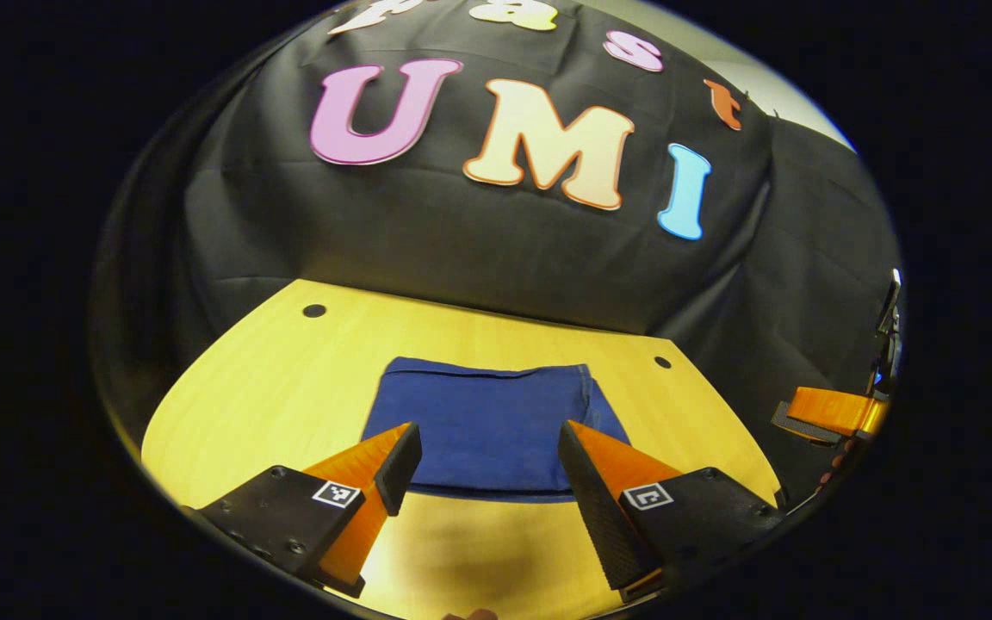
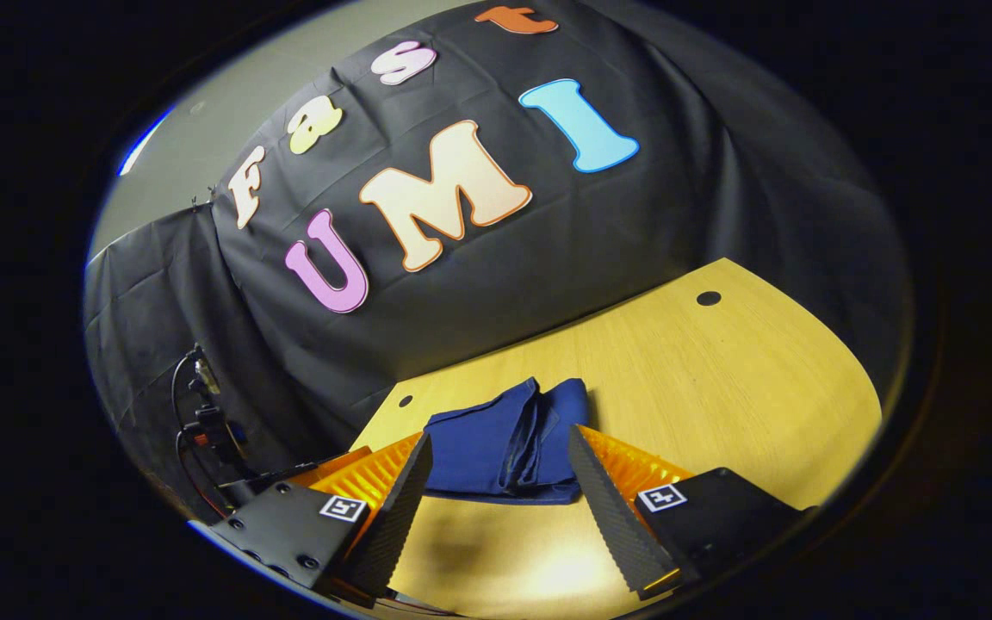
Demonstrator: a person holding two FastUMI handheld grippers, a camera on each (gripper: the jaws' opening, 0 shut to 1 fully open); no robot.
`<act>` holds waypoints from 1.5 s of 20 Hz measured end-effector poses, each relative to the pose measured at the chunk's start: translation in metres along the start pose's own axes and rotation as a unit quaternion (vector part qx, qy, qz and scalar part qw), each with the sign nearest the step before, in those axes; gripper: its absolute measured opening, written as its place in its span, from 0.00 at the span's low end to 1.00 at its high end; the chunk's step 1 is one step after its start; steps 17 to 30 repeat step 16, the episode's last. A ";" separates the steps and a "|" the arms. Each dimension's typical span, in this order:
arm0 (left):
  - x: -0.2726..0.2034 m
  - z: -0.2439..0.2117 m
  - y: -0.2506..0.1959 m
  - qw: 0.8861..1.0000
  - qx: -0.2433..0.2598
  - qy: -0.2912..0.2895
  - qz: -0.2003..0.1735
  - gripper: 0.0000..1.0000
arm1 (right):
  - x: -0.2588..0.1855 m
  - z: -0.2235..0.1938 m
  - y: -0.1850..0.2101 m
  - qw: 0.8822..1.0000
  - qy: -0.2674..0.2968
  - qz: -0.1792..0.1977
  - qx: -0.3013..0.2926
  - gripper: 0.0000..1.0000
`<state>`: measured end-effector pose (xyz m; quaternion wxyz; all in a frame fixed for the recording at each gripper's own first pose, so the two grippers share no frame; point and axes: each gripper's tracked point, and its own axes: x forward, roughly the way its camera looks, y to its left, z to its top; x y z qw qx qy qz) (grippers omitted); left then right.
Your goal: Grasp the waist and the cuffs of the jeans and fold them to make the two legs overlap; first hold the waist and fold one-third of the jeans toward the cuffs, then hold the cuffs and fold the remaining one-third in the same direction to finish folding.
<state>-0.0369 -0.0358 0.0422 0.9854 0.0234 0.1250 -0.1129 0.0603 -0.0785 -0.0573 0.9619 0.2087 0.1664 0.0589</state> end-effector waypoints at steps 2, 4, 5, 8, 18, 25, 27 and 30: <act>-0.010 -0.002 0.018 1.000 0.012 0.006 0.004 0.95 | 0.001 0.000 0.016 1.000 -0.006 -0.002 -0.004 0.98; -0.017 -0.006 0.031 1.000 0.023 0.013 0.002 0.95 | 0.003 -0.001 0.027 1.000 -0.014 -0.008 -0.016 0.98; -0.019 -0.008 0.035 1.000 0.025 0.017 -0.001 0.95 | 0.003 -0.002 0.031 1.000 -0.016 -0.011 -0.021 0.98; -0.020 -0.014 0.043 0.999 0.034 0.028 -0.012 0.95 | 0.001 -0.007 0.042 0.999 -0.016 -0.021 -0.029 0.98; -0.032 -0.023 0.052 0.996 0.059 0.044 -0.049 0.95 | -0.010 -0.012 0.073 0.998 -0.039 -0.036 -0.036 0.98; -0.032 -0.023 0.052 0.996 0.059 0.044 -0.049 0.95 | -0.010 -0.012 0.073 0.998 -0.039 -0.036 -0.036 0.98; -0.032 -0.023 0.052 0.996 0.059 0.044 -0.049 0.95 | -0.010 -0.012 0.073 0.998 -0.039 -0.036 -0.036 0.98; -0.032 -0.023 0.052 0.996 0.059 0.044 -0.049 0.95 | -0.010 -0.012 0.073 0.998 -0.039 -0.036 -0.036 0.98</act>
